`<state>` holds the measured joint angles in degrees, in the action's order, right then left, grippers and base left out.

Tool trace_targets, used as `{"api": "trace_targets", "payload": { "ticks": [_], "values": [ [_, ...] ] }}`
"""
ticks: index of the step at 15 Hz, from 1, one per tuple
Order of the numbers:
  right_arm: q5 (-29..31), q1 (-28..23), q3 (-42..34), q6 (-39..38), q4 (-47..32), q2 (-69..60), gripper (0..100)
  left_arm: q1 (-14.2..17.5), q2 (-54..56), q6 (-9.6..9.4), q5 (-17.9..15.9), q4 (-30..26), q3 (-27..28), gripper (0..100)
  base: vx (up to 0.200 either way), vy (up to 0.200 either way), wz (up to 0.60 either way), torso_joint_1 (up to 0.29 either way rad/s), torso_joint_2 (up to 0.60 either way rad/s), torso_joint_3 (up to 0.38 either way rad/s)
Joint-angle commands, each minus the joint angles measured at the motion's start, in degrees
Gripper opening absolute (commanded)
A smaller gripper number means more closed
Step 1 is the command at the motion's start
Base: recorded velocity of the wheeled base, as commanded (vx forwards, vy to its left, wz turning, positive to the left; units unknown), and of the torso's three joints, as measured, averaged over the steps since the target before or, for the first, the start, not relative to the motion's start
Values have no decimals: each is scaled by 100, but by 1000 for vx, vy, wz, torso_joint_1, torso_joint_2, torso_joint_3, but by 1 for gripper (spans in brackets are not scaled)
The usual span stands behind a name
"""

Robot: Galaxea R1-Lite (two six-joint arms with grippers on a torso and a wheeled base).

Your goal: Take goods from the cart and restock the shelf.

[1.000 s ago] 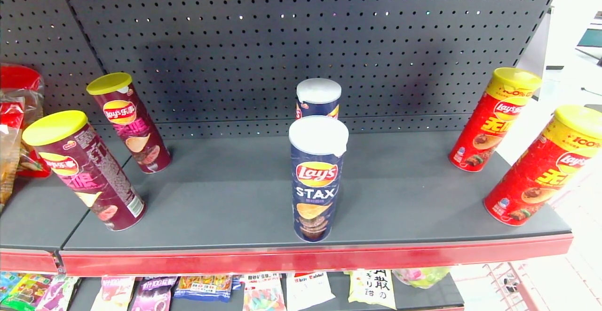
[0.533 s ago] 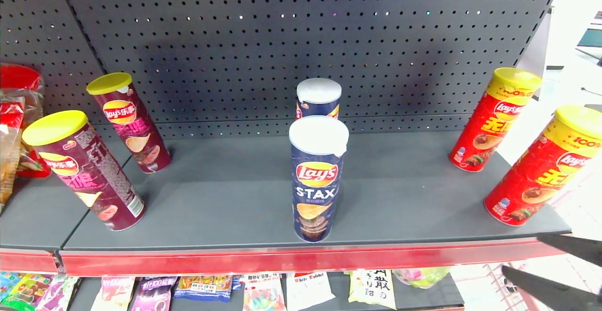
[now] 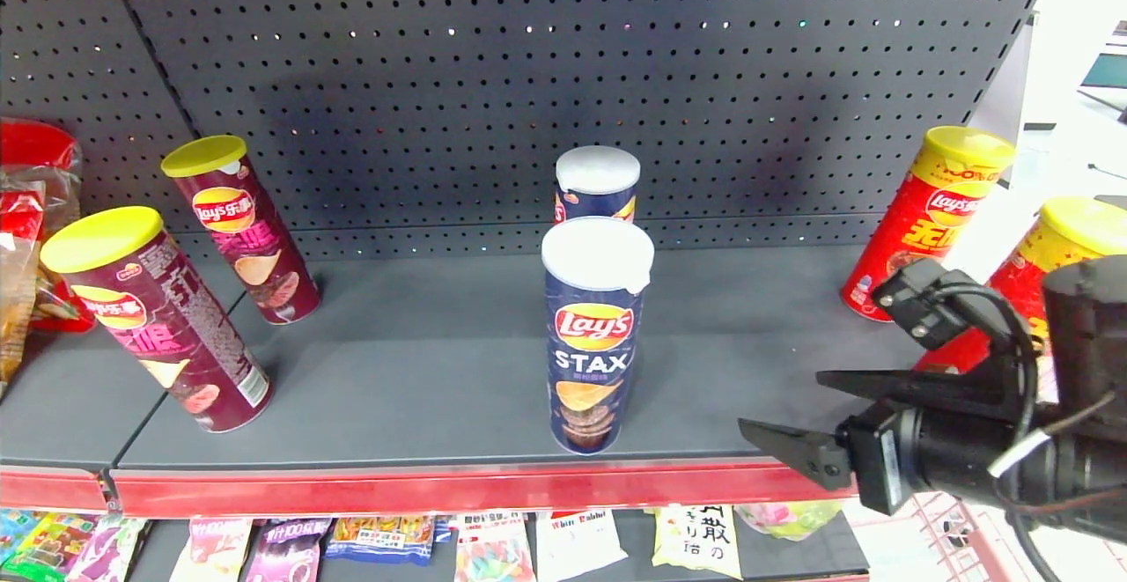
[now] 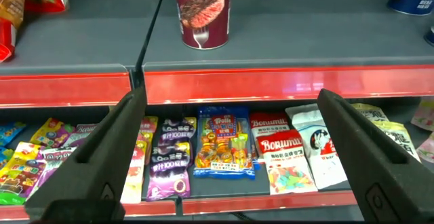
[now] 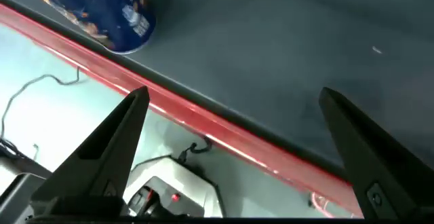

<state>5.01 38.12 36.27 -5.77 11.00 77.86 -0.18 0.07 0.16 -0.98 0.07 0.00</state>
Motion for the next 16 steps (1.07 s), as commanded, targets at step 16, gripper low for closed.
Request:
{"api": "trace_targets", "payload": {
  "ticks": [16],
  "values": [
    [905, 714, 1146, 84, 280, 1785, 100, -8, -7, 2, 1, 1, 0, 100, 0, 0, 0, 0, 0, 0]
  ]
}}
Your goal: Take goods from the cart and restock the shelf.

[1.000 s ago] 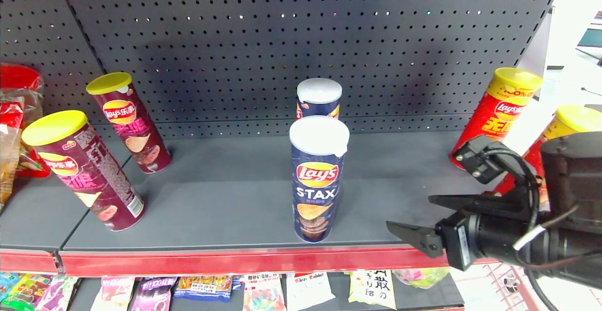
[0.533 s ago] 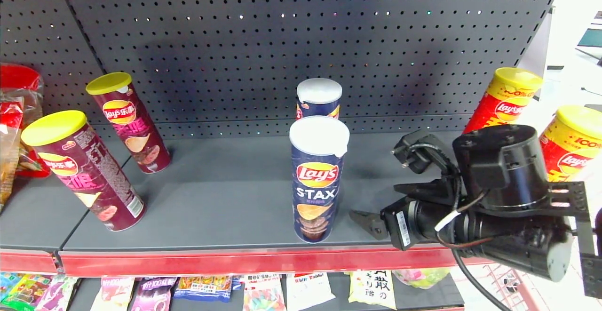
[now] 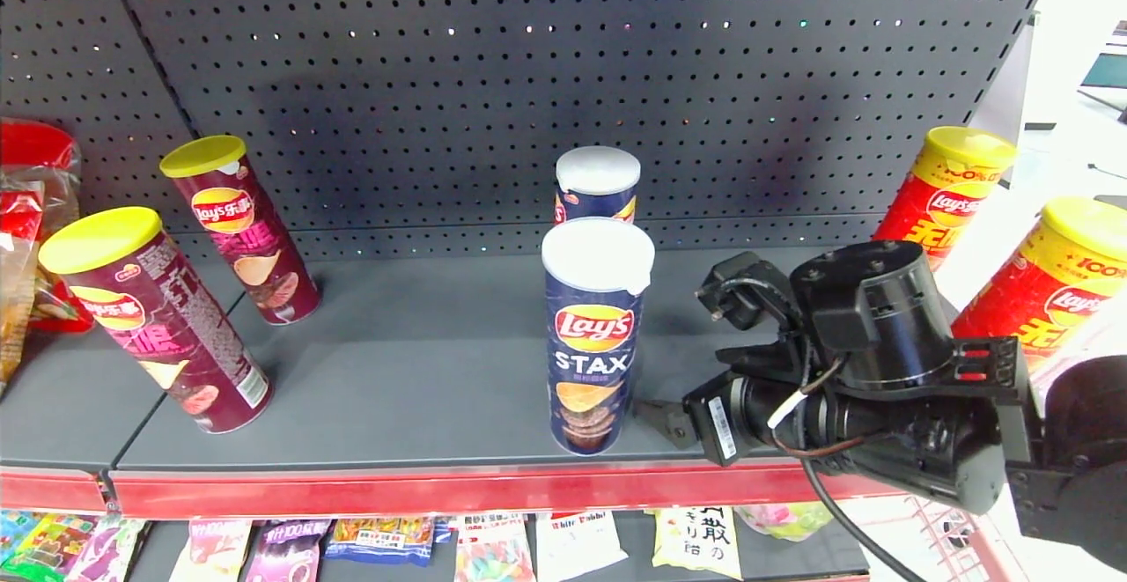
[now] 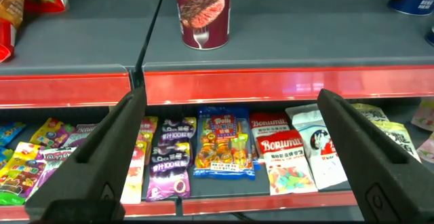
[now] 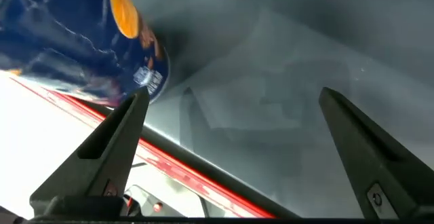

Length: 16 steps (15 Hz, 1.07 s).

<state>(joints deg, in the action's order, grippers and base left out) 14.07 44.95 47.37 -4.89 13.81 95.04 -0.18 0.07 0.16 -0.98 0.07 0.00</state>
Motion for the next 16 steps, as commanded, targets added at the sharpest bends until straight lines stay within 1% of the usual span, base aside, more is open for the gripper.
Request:
{"api": "trace_targets", "payload": {
  "ticks": [1, 13, 14, 16],
  "values": [
    [17, 40, 44, -3, -1, 94, 100, -8, -7, 2, 1, 1, 0, 100, 0, 0, 0, 0, 0, 0],
    [35, 146, 132, -3, -1, 208, 100, -8, -7, 2, 1, 1, 0, 100, 0, 0, 0, 0, 0, 0],
    [35, 137, 79, -12, -1, 173, 100, 1, -7, 2, 1, 1, 0, 100, 0, 0, 0, 0, 0, 0],
    [35, 137, -114, -12, -1, -319, 100, 1, -7, 2, 1, 1, 0, 100, 0, 0, 0, 0, 0, 0]
  ]
}}
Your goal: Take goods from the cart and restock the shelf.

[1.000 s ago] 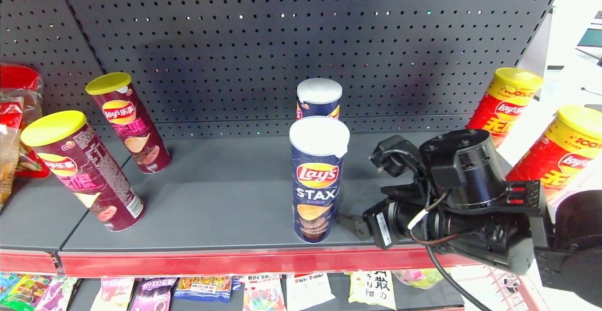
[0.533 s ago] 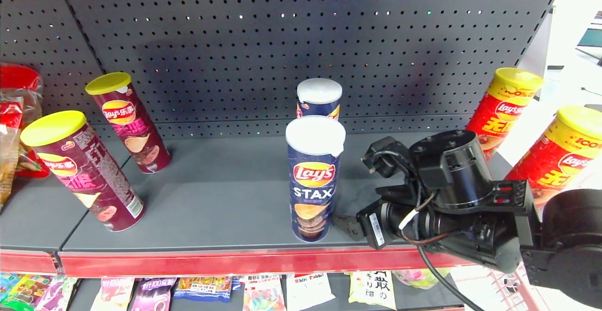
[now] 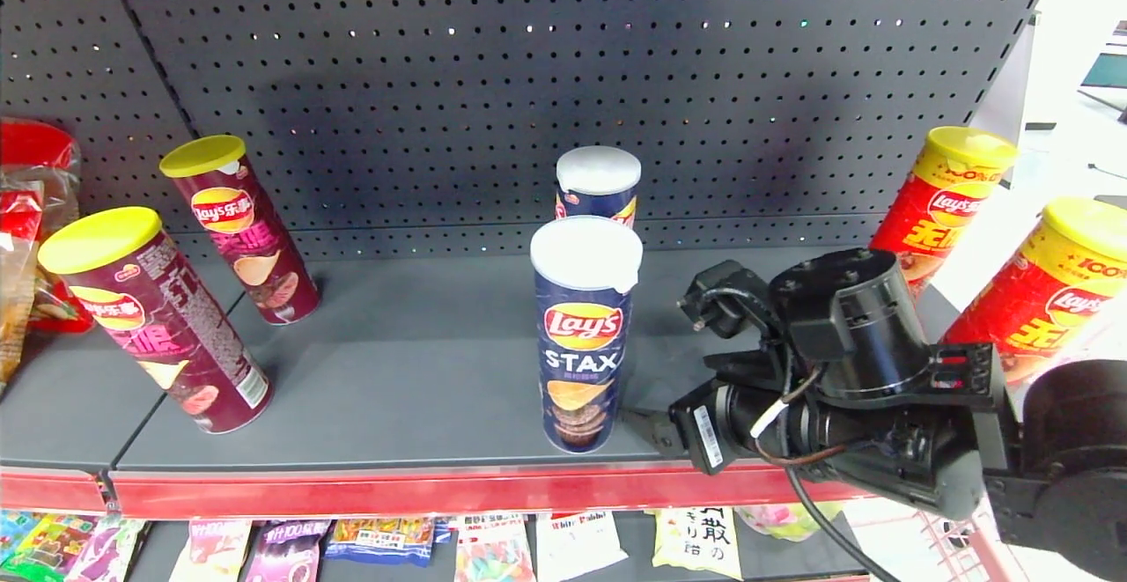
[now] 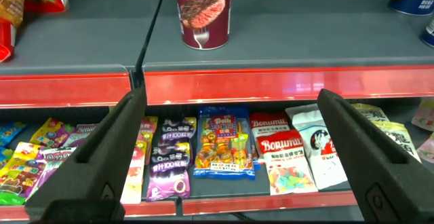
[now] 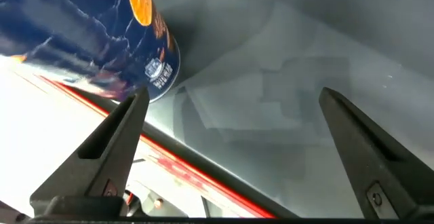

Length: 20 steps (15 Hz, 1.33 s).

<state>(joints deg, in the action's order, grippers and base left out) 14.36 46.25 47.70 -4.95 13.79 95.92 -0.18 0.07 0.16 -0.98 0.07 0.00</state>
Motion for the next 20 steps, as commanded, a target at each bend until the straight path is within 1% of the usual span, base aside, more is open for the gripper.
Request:
{"api": "trace_targets", "payload": {
  "ticks": [1, 5, 6, 7, 8, 9, 10, 11, 12, 13, 14, 15, 16, 17, 18, 19, 20],
  "values": [
    [5, 16, -305, 3, -8, -723, 100, 1, -7, 2, 1, 1, 0, 100, 0, 0, 0, 0, 0, 0],
    [-30, 59, -1263, 117, -34, -2376, 100, 1, -7, 2, 1, 1, 0, 100, 0, 0, 0, 0, 0, 0],
    [-65, 42, -1703, 328, -43, -3009, 100, -8, -7, 2, 1, 1, 0, 100, 0, 0, 0, 0, 0, 0],
    [-206, -20, -2327, 574, -52, -3870, 100, -8, -7, 2, 1, 1, 0, 100, 0, 0, 0, 0, 0, 0],
    [-566, -301, -2837, 803, -78, -4626, 100, 1, -7, 2, 1, 1, 0, 100, 0, 0, 0, 0, 0, 0],
    [-1164, -986, -3338, 1119, -210, -5426, 100, 1, -7, 2, 1, 1, 0, 100, 0, 0, 0, 0, 0, 0],
    [-1726, -1681, -3663, 1321, -553, -6181, 100, 1, -7, 2, 1, 1, 0, 100, 0, 0, 0, 0, 0, 0],
    [-2016, -2305, -3733, 1330, -1168, -6902, 100, 1, -7, 2, 1, 1, 0, 100, 0, 0, 0, 0, 0, 0],
    [-2078, -2876, -3654, 1321, -1827, -7473, 100, 1, -7, 2, 1, 1, 0, 100, 0, 0, 0, 0, 0, 0],
    [-2078, -2911, -3645, 1321, -1871, -7509, 100, 1, -7, 2, 1, 1, 0, 100, 0, 0, 0, 0, 0, 0],
    [-2034, -3755, -3742, 1251, -2302, -8247, 100, 1, -7, 2, 1, 1, 0, 100, 0, 0, 0, 0, 0, 0],
    [-2042, -4080, -3935, 1216, -2284, -8607, 100, -8, -7, 2, 1, 1, 0, 100, 0, 0, 0, 0, 0, 0],
    [-2042, -4203, -3979, 1180, -2284, -8748, 100, 1, -7, 2, 1, 1, 0, 100, 0, 0, 0, 0, 0, 0],
    [-2042, -4423, -4006, 873, -2293, -9073, 100, 1, -7, 2, 1, 1, 0, 100, 0, 0, 0, 0, 0, 0],
    [-2042, -4370, -4120, 706, -2266, -9152, 100, 1, -7, 2, 1, 1, 0, 100, 0, 0, 0, 0, 0, 0],
    [-2016, -4370, -4331, 636, -2038, -9143, 100, 1, -7, 2, 1, 1, 0, 100, 0, 0, 0, 0, 0, 0],
    [-1849, -4370, -4550, 416, -1581, -9143, 100, 1, -7, 2, 1, 1, 0, 100, 0, 0, 0, 0, 0, 0]
  ]
}}
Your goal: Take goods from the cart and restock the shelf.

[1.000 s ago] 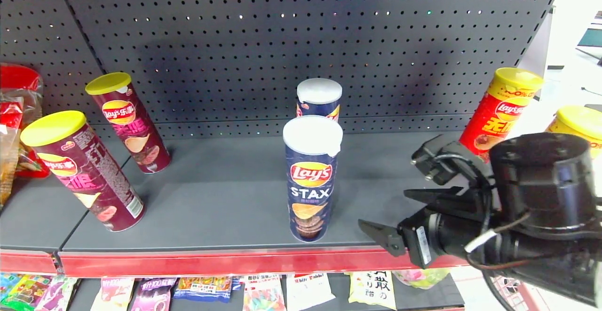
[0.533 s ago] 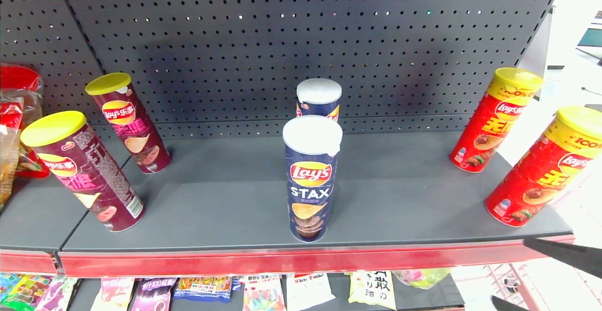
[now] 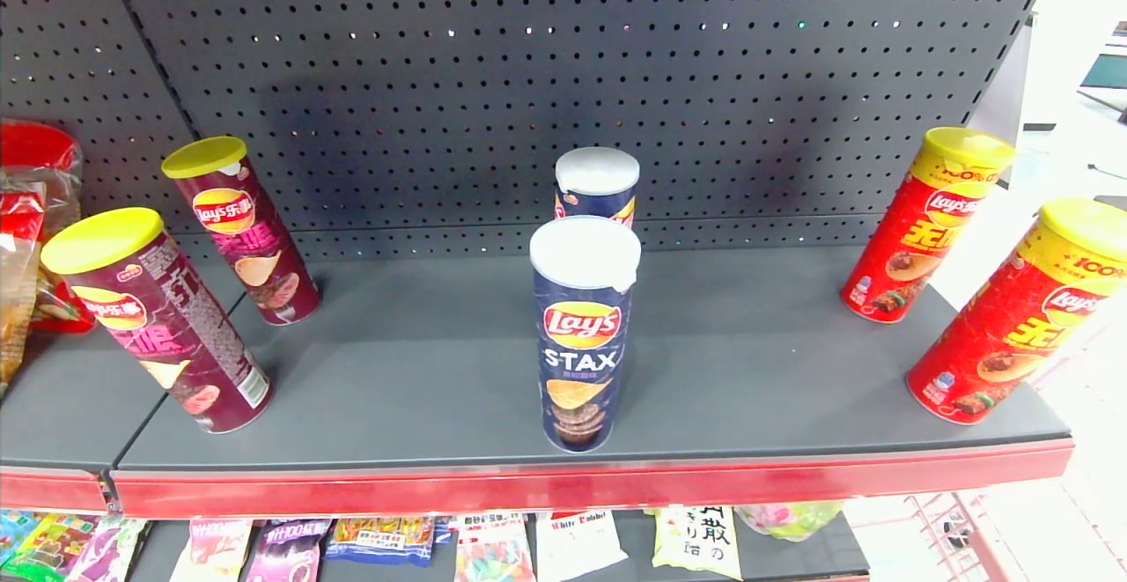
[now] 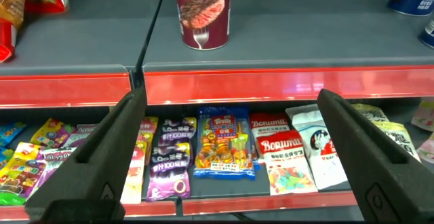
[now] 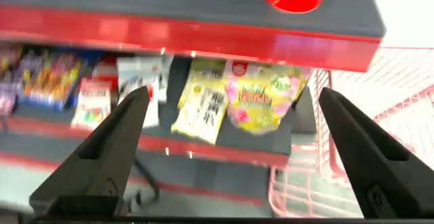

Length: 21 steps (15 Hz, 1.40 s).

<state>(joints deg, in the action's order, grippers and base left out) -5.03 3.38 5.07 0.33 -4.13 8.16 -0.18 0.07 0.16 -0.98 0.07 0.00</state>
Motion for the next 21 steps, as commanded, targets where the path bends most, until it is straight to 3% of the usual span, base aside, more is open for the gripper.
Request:
{"api": "trace_targets", "payload": {
  "ticks": [1, 6, 7, 8, 9, 11, 12, 16, 17, 19, 21],
  "values": [
    [117, -83, -358, -305, 422, -367, 100, 1, -7, 2, 1, 1, 0, 100, 0, 0, 0, 0, 0, 0],
    [-331, -100, -507, -314, 791, -367, 100, 1, -7, 2, 1, 1, 0, 100, 0, 0, 0, 0, 0, 0],
    [-446, -259, -507, -191, 791, -376, 100, 1, -7, 2, 1, 1, 0, 100, 0, 0, 0, 0, 0, 0],
    [-938, -522, -507, -77, 774, -429, 100, 1, -7, 2, 1, 1, 0, 100, 0, 0, 0, 0, 0, 0],
    [-938, -522, -507, -121, 774, -438, 100, 1, -7, 2, 1, 1, 0, 100, 0, 0, 0, 0, 0, 0],
    [2, -399, -507, -261, 782, -684, 100, 1, -7, 2, 1, 1, 0, 100, 0, 0, 0, 0, 0, 0],
    [134, -320, -507, -376, 791, -807, 100, 1, -7, 2, 1, 1, 0, 100, 0, 0, 0, 0, 0, 0],
    [-762, -329, -507, -305, 835, -807, 100, -8, -7, 2, 1, 1, 0, 100, 0, 0, 0, 0, 0, 0],
    [-551, -338, -507, -472, 800, -807, 100, -8, -7, 2, 1, 1, 0, 100, 0, 0, 0, 0, 0, 0],
    [670, -329, -507, -156, 607, -807, 100, 1, -7, 2, 1, 1, 0, 100, 0, 0, 0, 0, 0, 0],
    [161, -303, -507, -147, 422, -719, 100, 1, -7, 2, 1, 1, 0, 100, 0, 0, 0, 0, 0, 0]
  ]
}}
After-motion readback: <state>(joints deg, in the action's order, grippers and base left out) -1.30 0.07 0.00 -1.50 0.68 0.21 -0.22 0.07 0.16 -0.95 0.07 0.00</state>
